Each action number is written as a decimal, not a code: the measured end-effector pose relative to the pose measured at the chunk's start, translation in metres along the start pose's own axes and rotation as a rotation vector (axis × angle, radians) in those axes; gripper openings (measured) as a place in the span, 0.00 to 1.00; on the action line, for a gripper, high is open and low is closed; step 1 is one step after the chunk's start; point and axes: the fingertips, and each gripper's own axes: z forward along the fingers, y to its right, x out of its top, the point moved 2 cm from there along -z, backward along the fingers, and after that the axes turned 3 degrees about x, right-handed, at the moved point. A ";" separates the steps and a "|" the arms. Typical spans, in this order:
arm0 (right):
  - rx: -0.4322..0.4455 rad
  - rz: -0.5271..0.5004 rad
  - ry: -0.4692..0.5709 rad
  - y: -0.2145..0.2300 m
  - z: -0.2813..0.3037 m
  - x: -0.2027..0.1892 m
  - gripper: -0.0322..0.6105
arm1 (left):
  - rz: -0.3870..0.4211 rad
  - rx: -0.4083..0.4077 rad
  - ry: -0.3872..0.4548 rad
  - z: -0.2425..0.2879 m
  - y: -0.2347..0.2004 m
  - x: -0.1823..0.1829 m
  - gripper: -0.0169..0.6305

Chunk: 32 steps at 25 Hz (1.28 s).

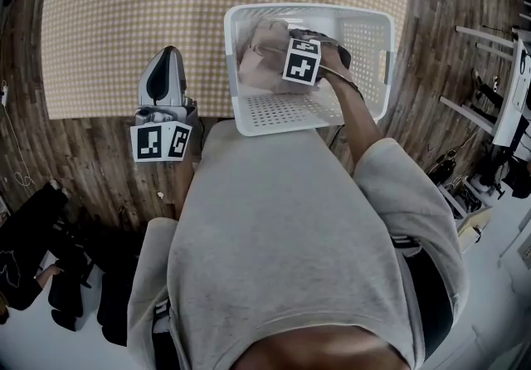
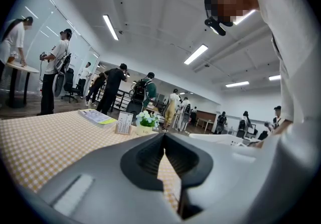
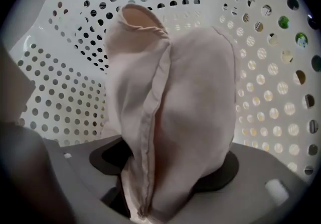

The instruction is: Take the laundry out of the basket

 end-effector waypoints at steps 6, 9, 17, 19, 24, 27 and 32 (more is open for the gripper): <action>0.079 0.017 0.059 -0.020 -0.002 -0.008 0.33 | 0.003 0.007 0.009 -0.005 0.007 0.000 0.04; 0.073 0.011 0.052 -0.022 -0.004 -0.007 0.33 | 0.007 0.002 0.018 -0.008 0.012 0.003 0.04; -0.014 -0.003 0.072 -0.026 -0.005 -0.001 0.31 | 0.011 -0.011 0.039 -0.014 0.017 0.009 0.04; -0.052 -0.010 0.083 -0.028 -0.009 -0.001 0.31 | 0.017 -0.018 0.046 -0.015 0.021 0.012 0.04; -0.156 -0.030 0.103 -0.029 -0.021 0.001 0.29 | 0.029 -0.034 0.064 -0.022 0.030 0.019 0.04; -0.221 -0.022 0.121 -0.026 -0.032 0.001 0.29 | 0.039 -0.051 0.083 -0.029 0.038 0.024 0.04; -0.348 0.009 0.149 -0.019 -0.060 -0.003 0.28 | 0.061 -0.077 0.118 -0.043 0.050 0.034 0.04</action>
